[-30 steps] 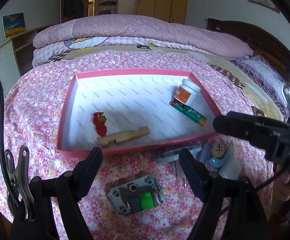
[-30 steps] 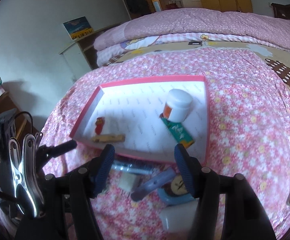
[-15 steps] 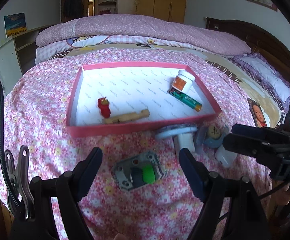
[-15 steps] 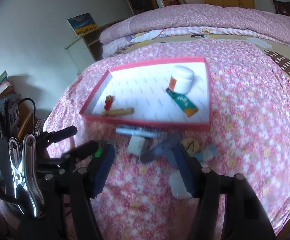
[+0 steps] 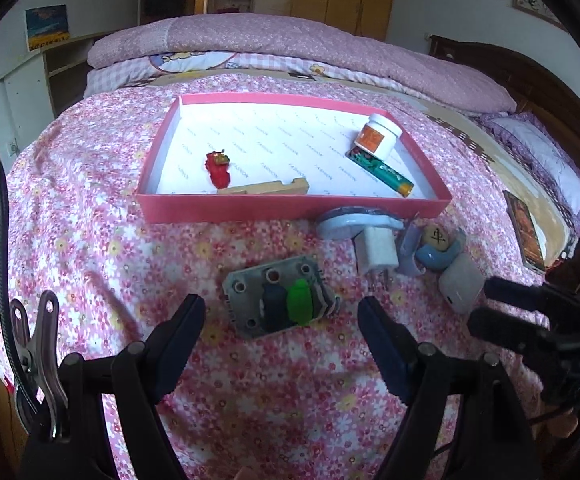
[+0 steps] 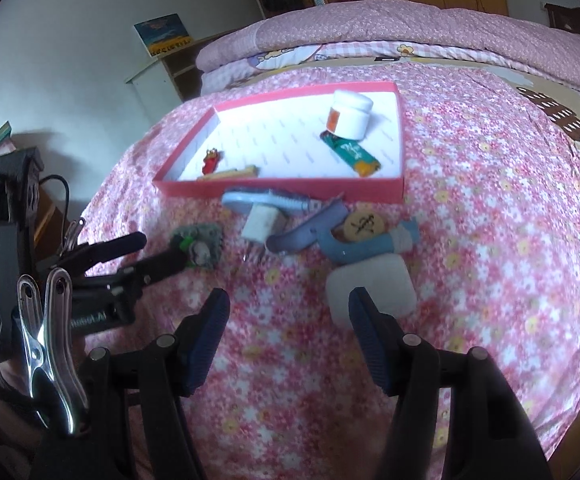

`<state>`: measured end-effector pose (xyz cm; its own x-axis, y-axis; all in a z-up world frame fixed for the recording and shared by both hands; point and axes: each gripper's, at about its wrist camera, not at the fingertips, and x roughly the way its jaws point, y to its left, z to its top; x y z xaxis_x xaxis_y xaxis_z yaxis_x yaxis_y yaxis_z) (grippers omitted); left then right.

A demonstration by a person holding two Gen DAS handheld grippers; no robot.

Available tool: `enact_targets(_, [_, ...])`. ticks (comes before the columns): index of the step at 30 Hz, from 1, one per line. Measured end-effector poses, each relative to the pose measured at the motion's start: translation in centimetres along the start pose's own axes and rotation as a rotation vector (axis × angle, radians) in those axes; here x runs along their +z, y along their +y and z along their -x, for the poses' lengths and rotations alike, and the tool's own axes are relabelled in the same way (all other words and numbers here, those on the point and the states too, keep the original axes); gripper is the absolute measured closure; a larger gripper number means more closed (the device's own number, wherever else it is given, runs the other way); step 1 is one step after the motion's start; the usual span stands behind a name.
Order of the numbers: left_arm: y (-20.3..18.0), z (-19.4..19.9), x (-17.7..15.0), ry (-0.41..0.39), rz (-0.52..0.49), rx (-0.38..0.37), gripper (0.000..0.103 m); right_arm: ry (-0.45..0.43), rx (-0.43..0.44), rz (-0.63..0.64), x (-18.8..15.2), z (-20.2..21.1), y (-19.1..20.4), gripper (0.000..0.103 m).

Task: Organize rigid objects
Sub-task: 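Withdraw both open grippers from the box toward the remaining objects, then lower the left gripper onto the green-and-white toy figure and close it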

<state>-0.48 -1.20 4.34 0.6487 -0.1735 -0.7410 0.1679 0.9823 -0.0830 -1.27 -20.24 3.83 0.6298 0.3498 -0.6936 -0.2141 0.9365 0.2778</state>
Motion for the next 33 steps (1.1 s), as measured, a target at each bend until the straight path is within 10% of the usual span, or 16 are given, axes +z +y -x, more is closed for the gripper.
enact_targets(33, [-2.2,-2.4,-0.6,-0.034,-0.106,0.047,0.051,0.018,-0.018,0.003,-2.3,-1.2,-0.4,0.040])
